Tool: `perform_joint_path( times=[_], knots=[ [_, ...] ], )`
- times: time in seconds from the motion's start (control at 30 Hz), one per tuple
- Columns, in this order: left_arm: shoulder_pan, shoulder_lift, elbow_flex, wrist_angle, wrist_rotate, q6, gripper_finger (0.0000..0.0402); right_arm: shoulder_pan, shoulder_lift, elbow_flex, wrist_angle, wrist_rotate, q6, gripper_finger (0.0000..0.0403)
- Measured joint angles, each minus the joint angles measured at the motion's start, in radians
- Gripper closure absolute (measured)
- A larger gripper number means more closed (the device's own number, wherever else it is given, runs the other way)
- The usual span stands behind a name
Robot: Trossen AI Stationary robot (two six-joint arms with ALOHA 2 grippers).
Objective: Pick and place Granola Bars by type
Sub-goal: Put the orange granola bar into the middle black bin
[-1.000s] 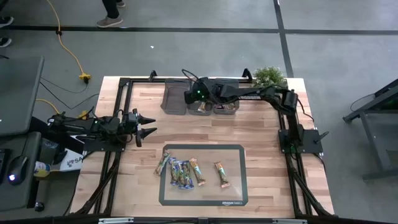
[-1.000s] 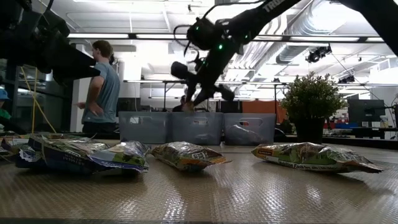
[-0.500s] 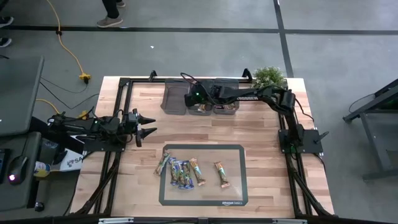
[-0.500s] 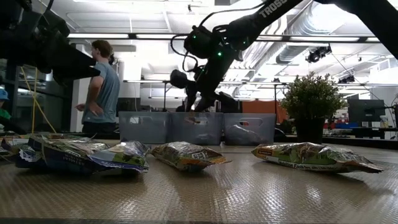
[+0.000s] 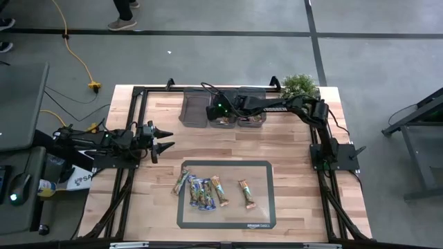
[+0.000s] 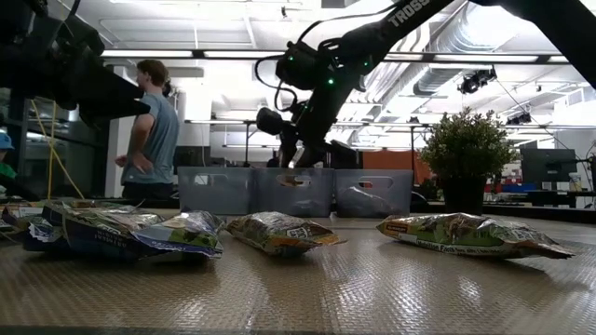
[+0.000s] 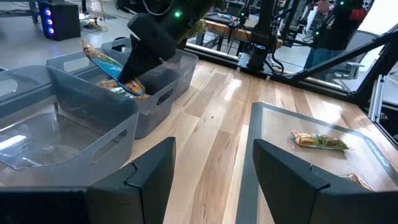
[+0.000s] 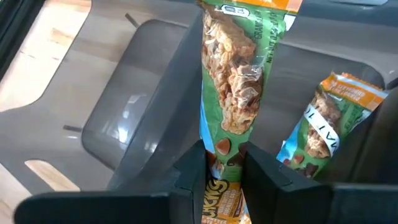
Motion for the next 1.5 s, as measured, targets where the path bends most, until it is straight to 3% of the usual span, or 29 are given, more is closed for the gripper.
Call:
perform_joint_path(
  times=[0.4, 0.9, 1.5],
  knots=[
    [0.0, 0.0, 0.0, 0.0, 0.0, 0.0, 0.019, -0.002, 0.0, 0.0, -0.03, -0.014, -0.013, 0.0284],
    [0.0, 0.0, 0.0, 0.0, 0.0, 0.0, 0.019, -0.001, -0.049, 0.0, 0.061, -0.067, -0.275, 0.0285],
    [0.0, 0.0, 0.0, 0.0, 0.0, 0.0, 0.019, 0.073, -0.225, 0.0, 0.073, -0.275, -0.509, 0.0285]
  ],
)
